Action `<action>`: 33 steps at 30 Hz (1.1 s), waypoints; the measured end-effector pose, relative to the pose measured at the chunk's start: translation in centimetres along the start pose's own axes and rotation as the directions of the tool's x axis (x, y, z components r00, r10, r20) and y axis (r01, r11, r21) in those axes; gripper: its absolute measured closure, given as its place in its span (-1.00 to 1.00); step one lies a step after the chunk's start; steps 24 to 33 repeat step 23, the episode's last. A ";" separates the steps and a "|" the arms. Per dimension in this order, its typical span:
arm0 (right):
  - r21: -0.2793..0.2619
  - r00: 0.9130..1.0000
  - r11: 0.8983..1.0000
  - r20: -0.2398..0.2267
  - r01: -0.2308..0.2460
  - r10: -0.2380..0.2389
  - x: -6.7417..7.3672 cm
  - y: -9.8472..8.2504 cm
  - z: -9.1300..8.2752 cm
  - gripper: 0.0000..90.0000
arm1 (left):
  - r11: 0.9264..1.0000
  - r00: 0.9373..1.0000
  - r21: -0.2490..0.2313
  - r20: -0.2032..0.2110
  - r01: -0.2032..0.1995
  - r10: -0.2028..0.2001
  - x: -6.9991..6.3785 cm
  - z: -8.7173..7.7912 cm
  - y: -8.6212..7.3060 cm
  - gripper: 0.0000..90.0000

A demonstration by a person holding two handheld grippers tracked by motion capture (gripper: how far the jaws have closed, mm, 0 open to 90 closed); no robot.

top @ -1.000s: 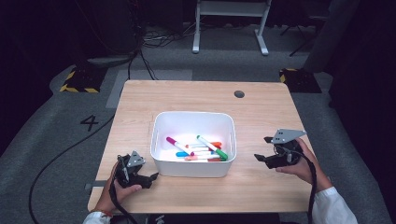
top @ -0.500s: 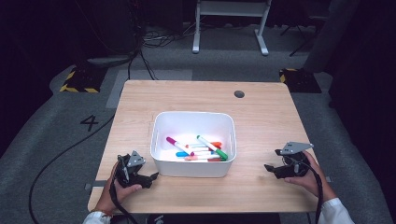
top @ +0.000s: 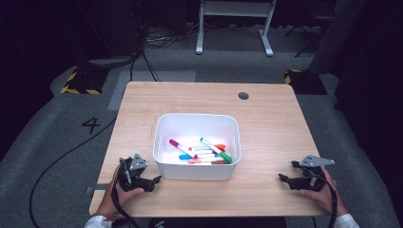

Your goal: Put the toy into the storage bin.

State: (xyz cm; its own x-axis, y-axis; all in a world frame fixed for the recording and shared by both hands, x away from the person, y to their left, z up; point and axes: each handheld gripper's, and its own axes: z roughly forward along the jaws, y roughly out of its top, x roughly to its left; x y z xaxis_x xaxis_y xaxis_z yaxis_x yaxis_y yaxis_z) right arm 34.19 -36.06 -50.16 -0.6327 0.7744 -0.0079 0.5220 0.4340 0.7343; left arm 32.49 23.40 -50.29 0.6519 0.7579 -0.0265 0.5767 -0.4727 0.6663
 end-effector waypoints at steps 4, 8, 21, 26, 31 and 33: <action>-0.011 0.999 0.999 0.030 -0.031 0.031 -0.3 -0.7 -0.6 -0.59 | 1.000 1.000 0.000 0.000 0.001 -0.001 0.0 0.0 0.0 -0.77; -0.011 0.998 0.999 0.046 -0.039 0.040 -0.4 -1.1 -1.0 -0.59 | 1.000 1.000 -0.001 -0.001 0.000 0.000 0.0 0.0 0.0 -0.77; -0.015 0.998 0.999 0.051 -0.046 0.047 -0.5 -1.2 -1.1 -0.59 | 1.000 1.000 -0.005 -0.004 -0.007 0.007 0.1 0.0 0.0 -0.77; -0.016 0.997 0.999 0.052 -0.049 0.050 -0.4 -1.2 -1.1 -0.60 | 1.000 1.000 -0.005 0.001 -0.010 0.010 0.1 0.1 0.1 -0.77; -0.016 0.997 0.999 0.052 -0.049 0.050 -0.4 -1.2 -1.1 -0.60 | 1.000 1.000 -0.005 0.001 -0.010 0.010 0.1 0.1 0.1 -0.77; -0.016 0.997 0.999 0.052 -0.049 0.050 -0.4 -1.2 -1.1 -0.60 | 1.000 1.000 -0.005 0.001 -0.010 0.010 0.1 0.1 0.1 -0.77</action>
